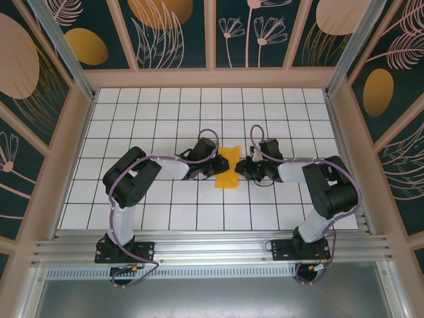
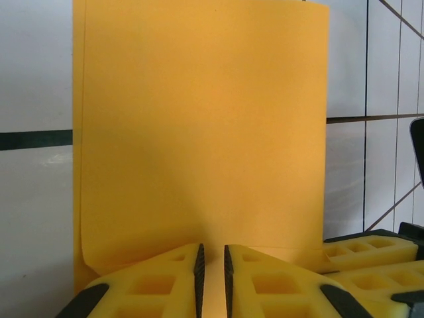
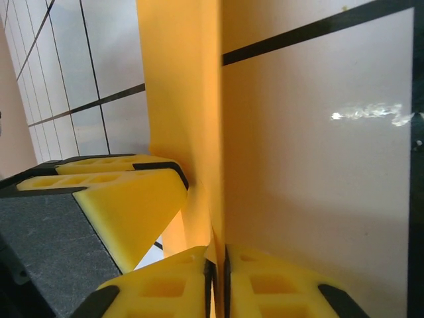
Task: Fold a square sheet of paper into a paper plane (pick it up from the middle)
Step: Turn over the paper at the center of the table.
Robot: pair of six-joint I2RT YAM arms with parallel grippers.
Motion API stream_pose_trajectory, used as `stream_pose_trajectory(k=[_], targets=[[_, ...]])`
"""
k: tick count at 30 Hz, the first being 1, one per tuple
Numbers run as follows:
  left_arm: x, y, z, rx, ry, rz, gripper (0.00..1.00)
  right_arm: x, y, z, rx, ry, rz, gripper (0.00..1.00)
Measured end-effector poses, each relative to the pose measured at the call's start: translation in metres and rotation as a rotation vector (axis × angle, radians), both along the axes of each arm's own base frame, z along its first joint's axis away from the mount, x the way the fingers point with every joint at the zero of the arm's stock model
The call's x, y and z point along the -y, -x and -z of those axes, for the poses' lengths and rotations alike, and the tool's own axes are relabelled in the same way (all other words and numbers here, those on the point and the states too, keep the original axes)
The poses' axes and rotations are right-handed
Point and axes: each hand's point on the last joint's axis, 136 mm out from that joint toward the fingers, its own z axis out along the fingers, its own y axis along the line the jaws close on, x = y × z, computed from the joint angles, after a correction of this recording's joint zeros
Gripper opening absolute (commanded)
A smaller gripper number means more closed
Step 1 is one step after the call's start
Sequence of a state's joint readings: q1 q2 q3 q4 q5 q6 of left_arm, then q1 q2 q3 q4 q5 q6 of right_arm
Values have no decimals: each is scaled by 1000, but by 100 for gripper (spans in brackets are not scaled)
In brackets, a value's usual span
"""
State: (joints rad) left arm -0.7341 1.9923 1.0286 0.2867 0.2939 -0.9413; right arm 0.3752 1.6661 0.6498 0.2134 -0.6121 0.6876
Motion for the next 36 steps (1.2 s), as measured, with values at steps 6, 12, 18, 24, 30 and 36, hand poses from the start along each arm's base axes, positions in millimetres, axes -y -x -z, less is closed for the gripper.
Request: stream_pose_trajectory(k=[6, 12, 18, 24, 30, 36], targets=[[-19, 1, -24, 60, -8, -66, 24, 3, 1, -7, 23, 33, -10, 0], [-50, -3, -82, 207, 9, -188, 28, 13, -18, -48, 145, 214, 12, 0], [-101, -3, -113, 290, -3, -375, 33, 20, -30, -103, 284, 602, 71, 0], [-163, 8, -107, 288, -44, -581, 39, 43, -16, -102, 261, 1000, 103, 0], [-205, 18, -105, 292, -68, -724, 40, 27, 5, -55, 186, 1248, -35, 1], [-224, 26, -115, 318, -58, -789, 41, -20, 14, -3, 133, 1295, -160, 12]])
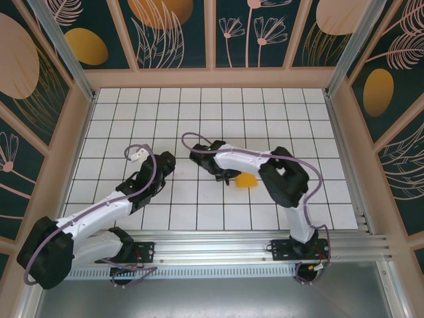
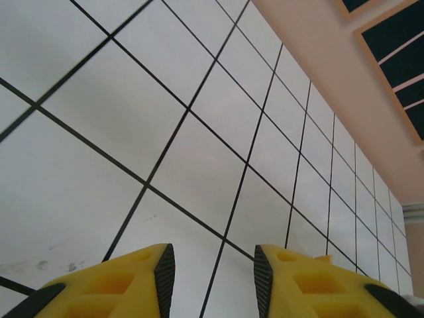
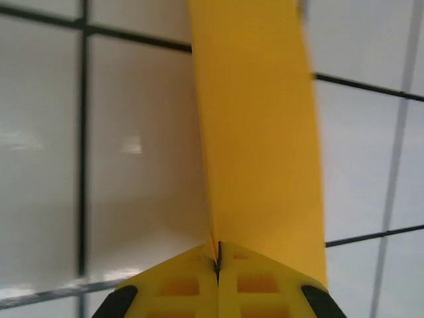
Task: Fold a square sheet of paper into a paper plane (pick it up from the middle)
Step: Turn over the paper at the center of the table.
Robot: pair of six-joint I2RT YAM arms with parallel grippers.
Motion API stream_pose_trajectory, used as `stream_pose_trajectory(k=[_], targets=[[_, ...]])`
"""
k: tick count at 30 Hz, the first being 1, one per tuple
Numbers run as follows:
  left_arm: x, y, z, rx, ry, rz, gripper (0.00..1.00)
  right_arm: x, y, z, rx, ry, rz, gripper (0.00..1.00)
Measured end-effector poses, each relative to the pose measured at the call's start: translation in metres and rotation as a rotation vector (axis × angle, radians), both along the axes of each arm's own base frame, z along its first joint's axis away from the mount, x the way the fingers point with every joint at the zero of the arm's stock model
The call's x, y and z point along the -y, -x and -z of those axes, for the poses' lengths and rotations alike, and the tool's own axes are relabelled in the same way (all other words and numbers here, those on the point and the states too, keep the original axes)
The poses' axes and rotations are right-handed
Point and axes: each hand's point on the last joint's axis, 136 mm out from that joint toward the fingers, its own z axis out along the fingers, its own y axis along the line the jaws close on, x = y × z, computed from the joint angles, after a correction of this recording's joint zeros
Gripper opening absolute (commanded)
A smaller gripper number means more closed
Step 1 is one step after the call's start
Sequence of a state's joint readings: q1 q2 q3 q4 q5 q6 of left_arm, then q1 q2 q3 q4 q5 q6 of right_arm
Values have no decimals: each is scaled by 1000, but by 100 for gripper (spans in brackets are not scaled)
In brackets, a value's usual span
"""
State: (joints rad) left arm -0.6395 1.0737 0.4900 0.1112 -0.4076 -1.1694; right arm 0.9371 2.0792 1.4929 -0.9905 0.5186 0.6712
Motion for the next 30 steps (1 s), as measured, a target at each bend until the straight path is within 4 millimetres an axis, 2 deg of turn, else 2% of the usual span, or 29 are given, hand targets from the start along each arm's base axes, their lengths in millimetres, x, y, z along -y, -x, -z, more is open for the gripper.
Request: stream_pose_trajectory(k=[1, 3, 5, 7, 9, 12, 14, 16, 18, 20, 22, 25, 27, 30], targets=[[-2, 1, -2, 7, 5, -6, 41, -8, 2, 8, -20, -14, -7, 20], [-5, 3, -6, 16, 6, -16, 42, -22, 8, 18, -57, -54, -19, 29], [-8, 4, -9, 23, 10, -22, 43, -27, 10, 19, -73, -81, -26, 39], [-10, 5, -12, 29, 14, -28, 43, -37, 10, 16, -93, -152, -26, 46], [-12, 7, -13, 32, 15, -29, 44, -54, 9, 13, -107, -273, -35, 46], [-10, 8, -11, 28, 13, -13, 47, -70, 15, -3, -102, -468, -57, 50], [-3, 7, -8, 18, 13, 24, 46, -67, 20, -25, -82, -600, -64, 52], [11, 4, 0, -2, 12, 88, 43, -53, 17, -54, -31, -737, -54, 50], [33, 0, 11, -38, 14, 180, 38, -27, 4, -80, 48, -866, -14, 44], [63, -8, 21, -78, 34, 290, 34, 4, -11, -91, 115, -972, 45, 42], [96, -17, 28, -111, 68, 400, 31, 39, -21, -83, 148, -1031, 125, 43], [152, -28, 37, -149, 118, 567, 29, 72, -15, -51, 100, -1085, 213, 43], [182, -29, 41, -161, 143, 650, 29, 81, -8, -37, 55, -1108, 237, 44], [212, -24, 51, -191, 162, 732, 26, 81, -6, -31, 16, -1163, 224, 46]])
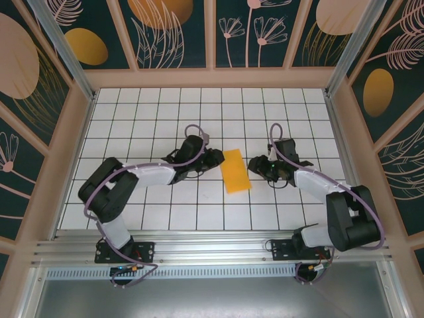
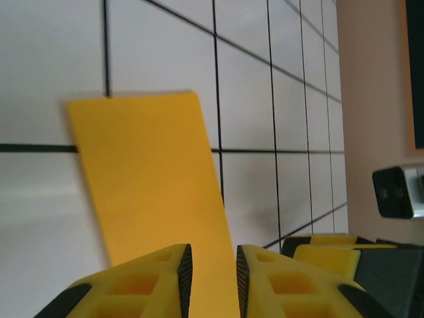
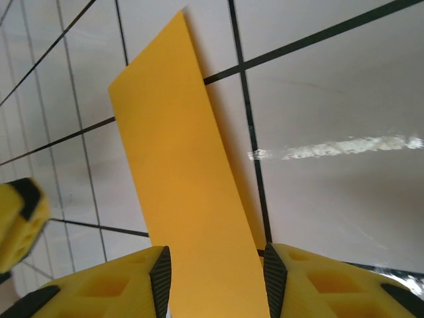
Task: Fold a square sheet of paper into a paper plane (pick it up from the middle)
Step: Turn over the paper at the center of the table, then third fold the triangle at the center of the table.
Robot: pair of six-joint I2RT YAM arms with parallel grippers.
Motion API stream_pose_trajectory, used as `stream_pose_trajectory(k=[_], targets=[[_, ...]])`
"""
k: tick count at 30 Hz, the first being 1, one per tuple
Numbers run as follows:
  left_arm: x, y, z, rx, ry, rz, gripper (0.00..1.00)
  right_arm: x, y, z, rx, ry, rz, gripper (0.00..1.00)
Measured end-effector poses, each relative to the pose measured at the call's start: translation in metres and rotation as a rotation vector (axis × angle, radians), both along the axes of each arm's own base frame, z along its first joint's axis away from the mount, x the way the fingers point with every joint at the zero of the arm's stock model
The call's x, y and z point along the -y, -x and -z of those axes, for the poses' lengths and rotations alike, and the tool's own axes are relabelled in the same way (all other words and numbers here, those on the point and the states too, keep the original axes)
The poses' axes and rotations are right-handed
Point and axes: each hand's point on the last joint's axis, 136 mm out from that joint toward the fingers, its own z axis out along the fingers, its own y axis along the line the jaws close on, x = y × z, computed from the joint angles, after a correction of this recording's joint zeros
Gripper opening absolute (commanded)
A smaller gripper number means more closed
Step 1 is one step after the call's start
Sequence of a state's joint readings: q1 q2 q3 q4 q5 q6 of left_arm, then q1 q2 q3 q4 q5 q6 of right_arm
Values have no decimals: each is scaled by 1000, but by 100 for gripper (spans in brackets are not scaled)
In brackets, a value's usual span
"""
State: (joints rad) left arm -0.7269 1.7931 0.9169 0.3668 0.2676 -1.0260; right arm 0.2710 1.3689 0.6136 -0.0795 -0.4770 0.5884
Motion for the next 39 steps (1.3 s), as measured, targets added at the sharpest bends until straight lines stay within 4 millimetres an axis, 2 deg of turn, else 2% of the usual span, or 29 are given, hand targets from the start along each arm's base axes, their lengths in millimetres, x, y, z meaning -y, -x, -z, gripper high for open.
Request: stream_pose_trajectory(k=[3, 8, 12, 16, 24, 30, 39], targets=[[10, 4, 16, -35, -12, 32, 24, -6, -3, 0, 12, -46, -45, 46], [7, 8, 36, -81, -48, 36, 25, -14, 0, 16, -26, -70, -101, 46], [6, 9, 37, -85, -53, 36, 25, -17, 2, 26, -51, -76, -127, 45], [6, 9, 39, -90, -57, 36, 26, -20, 2, 27, -51, -92, -144, 44], [3, 12, 59, -125, -87, 37, 26, -25, 0, 28, -53, -116, -161, 45], [8, 7, 56, -120, -84, 38, 25, -25, 0, 34, -70, -118, -162, 45], [4, 7, 61, -119, -124, 37, 24, -20, -13, 29, -36, -107, -149, 46]])
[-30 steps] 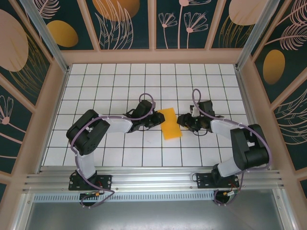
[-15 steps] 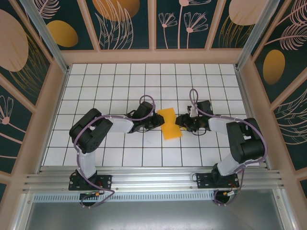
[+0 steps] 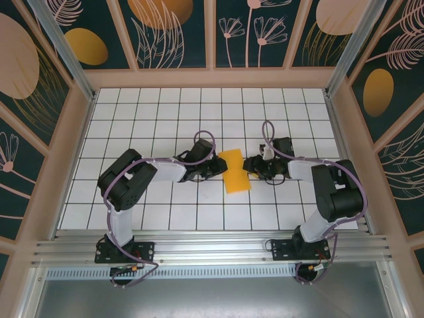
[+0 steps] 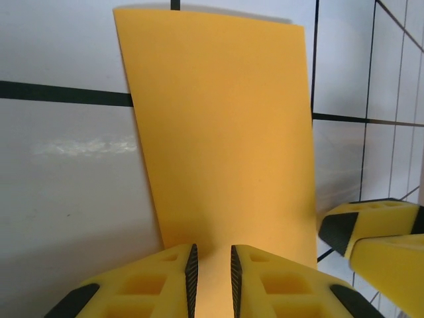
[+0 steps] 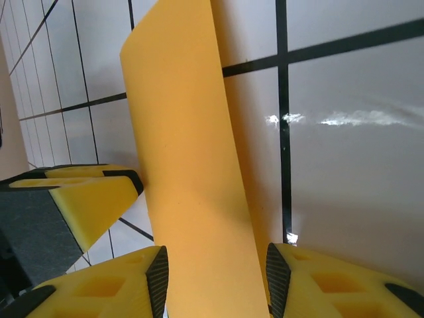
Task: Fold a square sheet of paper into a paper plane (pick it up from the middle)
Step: Third fold the triangle at the center of the table.
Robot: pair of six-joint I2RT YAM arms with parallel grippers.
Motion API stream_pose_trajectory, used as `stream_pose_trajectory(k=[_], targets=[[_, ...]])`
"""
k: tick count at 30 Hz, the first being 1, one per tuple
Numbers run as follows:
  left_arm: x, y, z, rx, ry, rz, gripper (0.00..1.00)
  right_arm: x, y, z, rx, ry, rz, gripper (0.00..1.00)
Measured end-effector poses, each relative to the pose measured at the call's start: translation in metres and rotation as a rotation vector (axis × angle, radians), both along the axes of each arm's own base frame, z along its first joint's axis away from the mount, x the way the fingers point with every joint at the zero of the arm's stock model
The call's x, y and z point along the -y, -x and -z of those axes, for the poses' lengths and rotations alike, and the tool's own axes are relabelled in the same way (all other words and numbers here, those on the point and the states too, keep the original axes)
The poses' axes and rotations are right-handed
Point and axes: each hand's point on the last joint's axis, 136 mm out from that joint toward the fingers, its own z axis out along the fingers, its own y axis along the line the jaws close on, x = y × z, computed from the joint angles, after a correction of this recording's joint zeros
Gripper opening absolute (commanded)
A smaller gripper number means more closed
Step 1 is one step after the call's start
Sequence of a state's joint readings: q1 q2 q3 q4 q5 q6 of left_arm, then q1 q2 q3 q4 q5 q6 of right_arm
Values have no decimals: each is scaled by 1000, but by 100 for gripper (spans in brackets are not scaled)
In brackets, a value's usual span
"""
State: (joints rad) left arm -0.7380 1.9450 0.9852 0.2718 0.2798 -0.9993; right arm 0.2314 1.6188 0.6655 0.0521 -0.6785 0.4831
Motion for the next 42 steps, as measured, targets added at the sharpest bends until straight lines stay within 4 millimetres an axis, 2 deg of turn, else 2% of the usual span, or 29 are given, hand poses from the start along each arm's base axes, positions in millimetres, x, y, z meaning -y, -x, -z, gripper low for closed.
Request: stream_pose_trajectory(k=[6, 15, 29, 42], targets=[[0, -1, 0, 1, -8, 2, 24, 0, -2, 7, -15, 3, -2, 46], [0, -1, 4, 4, -18, 13, 24, -7, 1, 4, -21, -52, -34, 40], [1, -1, 6, 11, -49, 45, 24, -9, 0, 3, -19, -65, -42, 44], [1, -1, 6, 14, -53, 51, 24, -18, -13, -1, -17, -109, -70, 46]])
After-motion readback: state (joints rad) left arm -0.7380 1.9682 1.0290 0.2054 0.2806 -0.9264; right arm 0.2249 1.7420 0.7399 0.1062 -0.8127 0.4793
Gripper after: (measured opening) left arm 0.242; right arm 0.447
